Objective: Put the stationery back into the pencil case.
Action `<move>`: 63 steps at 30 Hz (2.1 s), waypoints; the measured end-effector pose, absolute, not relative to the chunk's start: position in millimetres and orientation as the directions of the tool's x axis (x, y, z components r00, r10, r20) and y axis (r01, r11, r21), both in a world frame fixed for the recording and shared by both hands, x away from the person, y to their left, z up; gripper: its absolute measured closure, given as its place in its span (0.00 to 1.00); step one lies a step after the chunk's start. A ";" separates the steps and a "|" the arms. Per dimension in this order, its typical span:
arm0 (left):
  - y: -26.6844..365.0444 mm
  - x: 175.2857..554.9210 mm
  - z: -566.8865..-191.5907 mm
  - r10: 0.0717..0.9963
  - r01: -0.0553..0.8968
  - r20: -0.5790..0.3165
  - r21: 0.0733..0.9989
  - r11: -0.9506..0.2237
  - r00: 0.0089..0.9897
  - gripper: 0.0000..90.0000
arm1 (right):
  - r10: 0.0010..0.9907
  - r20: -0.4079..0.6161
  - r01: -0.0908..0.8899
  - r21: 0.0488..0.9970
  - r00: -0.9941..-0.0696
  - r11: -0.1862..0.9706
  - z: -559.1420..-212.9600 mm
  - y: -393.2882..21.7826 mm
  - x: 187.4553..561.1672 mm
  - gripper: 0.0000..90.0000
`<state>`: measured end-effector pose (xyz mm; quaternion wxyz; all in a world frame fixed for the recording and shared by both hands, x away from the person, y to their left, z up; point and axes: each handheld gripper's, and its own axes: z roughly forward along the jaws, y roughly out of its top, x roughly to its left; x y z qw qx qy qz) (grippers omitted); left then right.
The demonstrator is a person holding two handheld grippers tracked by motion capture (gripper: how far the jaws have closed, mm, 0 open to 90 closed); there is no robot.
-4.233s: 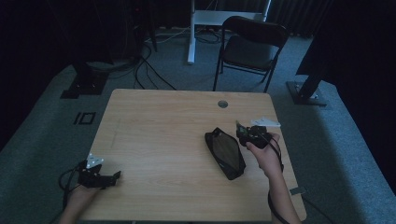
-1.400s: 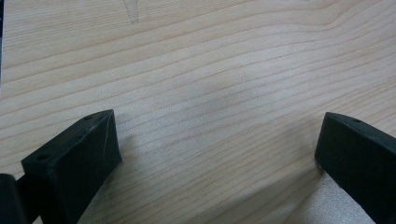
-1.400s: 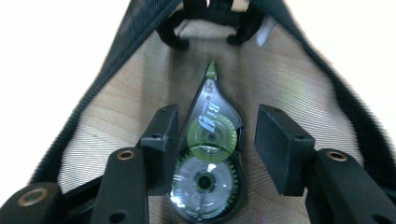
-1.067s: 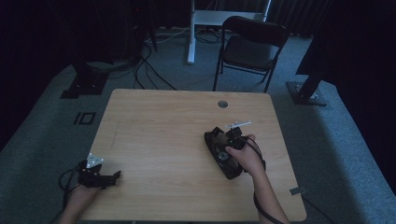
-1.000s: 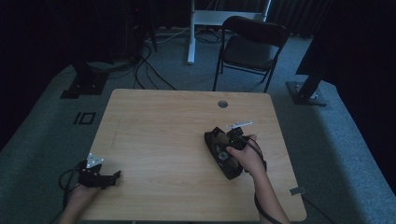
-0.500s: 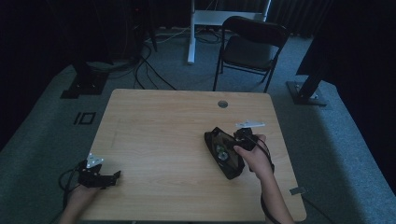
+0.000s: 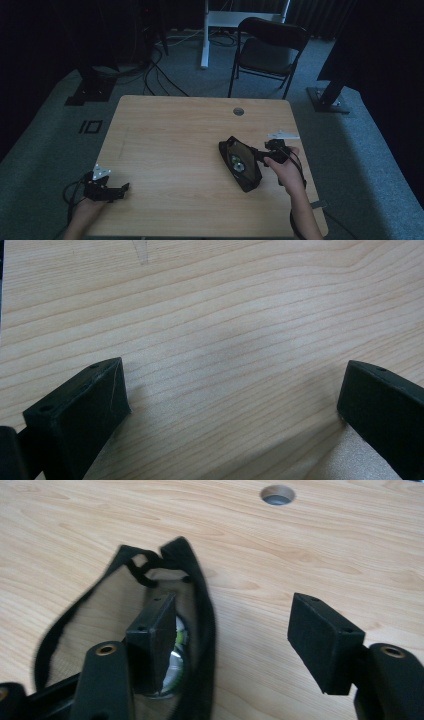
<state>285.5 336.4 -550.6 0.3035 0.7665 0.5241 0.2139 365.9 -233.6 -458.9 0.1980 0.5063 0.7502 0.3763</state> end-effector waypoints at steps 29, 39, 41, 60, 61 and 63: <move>336.5 285.5 -550.7 0.933 0.672 0.010 0.691 -0.266 0.359 0.00 | 0.967 0.086 0.659 0.746 -0.241 0.097 -538.3 -288.5 348.8 0.26; 336.6 285.5 -550.6 0.933 0.673 0.012 0.690 -0.269 0.361 0.00 | 0.971 0.066 0.663 0.741 -0.231 0.107 -547.9 -290.5 341.8 0.19; 336.6 285.5 -550.6 0.933 0.673 0.012 0.689 -0.269 0.361 0.00 | 0.973 0.058 0.664 0.740 -0.225 0.109 -550.0 -290.9 340.7 0.18; 336.6 285.5 -550.6 0.933 0.673 0.012 0.689 -0.269 0.361 0.00 | 0.978 0.012 0.675 0.726 -0.207 0.134 -552.6 -288.2 333.0 0.14; 336.6 285.5 -550.6 0.932 0.673 0.012 0.689 -0.269 0.361 0.00 | 0.978 0.012 0.674 0.726 -0.209 0.135 -552.6 -288.2 332.9 0.14; 336.6 285.5 -550.6 0.933 0.673 0.012 0.689 -0.269 0.361 0.00 | 0.978 0.012 0.675 0.726 -0.209 0.135 -552.6 -288.3 333.0 0.14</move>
